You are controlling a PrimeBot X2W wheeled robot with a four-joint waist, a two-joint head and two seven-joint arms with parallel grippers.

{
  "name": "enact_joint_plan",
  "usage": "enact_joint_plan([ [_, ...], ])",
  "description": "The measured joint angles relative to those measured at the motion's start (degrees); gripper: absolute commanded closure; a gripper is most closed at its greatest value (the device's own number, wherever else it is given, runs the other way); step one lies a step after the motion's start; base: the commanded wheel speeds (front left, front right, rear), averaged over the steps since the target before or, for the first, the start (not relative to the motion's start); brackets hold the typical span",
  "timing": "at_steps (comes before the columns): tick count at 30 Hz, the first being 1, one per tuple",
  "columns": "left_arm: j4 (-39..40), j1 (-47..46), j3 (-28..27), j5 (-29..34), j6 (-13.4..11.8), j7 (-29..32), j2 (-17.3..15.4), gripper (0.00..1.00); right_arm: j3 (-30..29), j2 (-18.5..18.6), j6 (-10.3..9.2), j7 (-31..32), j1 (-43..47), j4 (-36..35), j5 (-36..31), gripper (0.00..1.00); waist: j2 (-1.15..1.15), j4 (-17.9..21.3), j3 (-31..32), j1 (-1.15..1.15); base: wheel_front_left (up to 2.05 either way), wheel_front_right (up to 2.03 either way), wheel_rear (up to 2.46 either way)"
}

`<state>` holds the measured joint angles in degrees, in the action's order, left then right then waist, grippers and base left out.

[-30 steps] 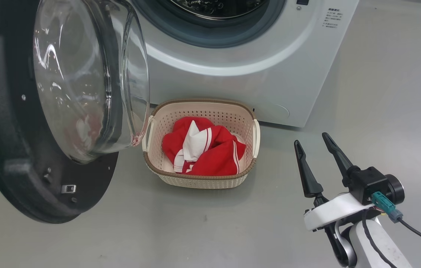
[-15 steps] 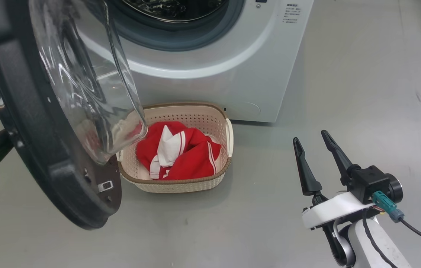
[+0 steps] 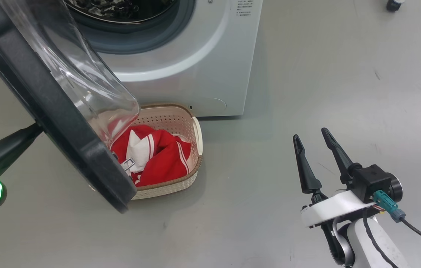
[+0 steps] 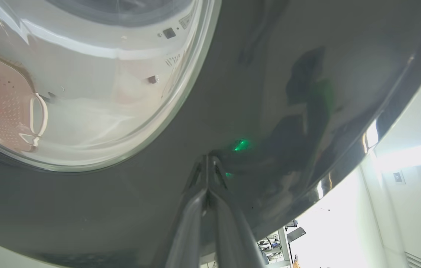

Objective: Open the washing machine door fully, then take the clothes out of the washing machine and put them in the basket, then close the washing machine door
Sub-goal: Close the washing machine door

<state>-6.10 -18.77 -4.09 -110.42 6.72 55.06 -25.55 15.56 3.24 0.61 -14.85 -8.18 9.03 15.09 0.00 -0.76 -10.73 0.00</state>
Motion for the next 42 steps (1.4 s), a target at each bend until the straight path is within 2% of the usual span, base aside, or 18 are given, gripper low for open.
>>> enact_joint_plan([
  [13,4.4,0.0,0.7,-0.2,-2.5,-0.2,0.6,1.0,0.7,-0.1,-0.36,0.0,-0.1,-1.6,1.6,0.0,0.0,4.8,-1.9,0.0,0.0,0.0,0.0],
  [19,5.2,-0.7,0.7,-0.2,-3.5,-1.3,1.0,1.0,1.4,-0.1,-1.3,0.0,-0.7,-2.4,2.6,0.0,0.0,6.5,-3.3,0.0,0.0,0.0,0.0],
  [27,6.4,-4.1,1.0,-0.2,-5.2,-2.8,2.0,1.0,2.5,-0.1,-1.37,0.0,-1.3,-3.2,3.5,0.0,0.0,8.6,-5.4,0.0,0.0,0.0,0.0],
  [42,6.3,-11.7,2.1,0.7,-7.5,-6.0,3.9,1.0,3.7,-0.1,-2.8,0.0,-3.4,-4.9,4.6,0.0,0.0,11.6,-9.8,0.0,0.0,0.0,0.0],
])
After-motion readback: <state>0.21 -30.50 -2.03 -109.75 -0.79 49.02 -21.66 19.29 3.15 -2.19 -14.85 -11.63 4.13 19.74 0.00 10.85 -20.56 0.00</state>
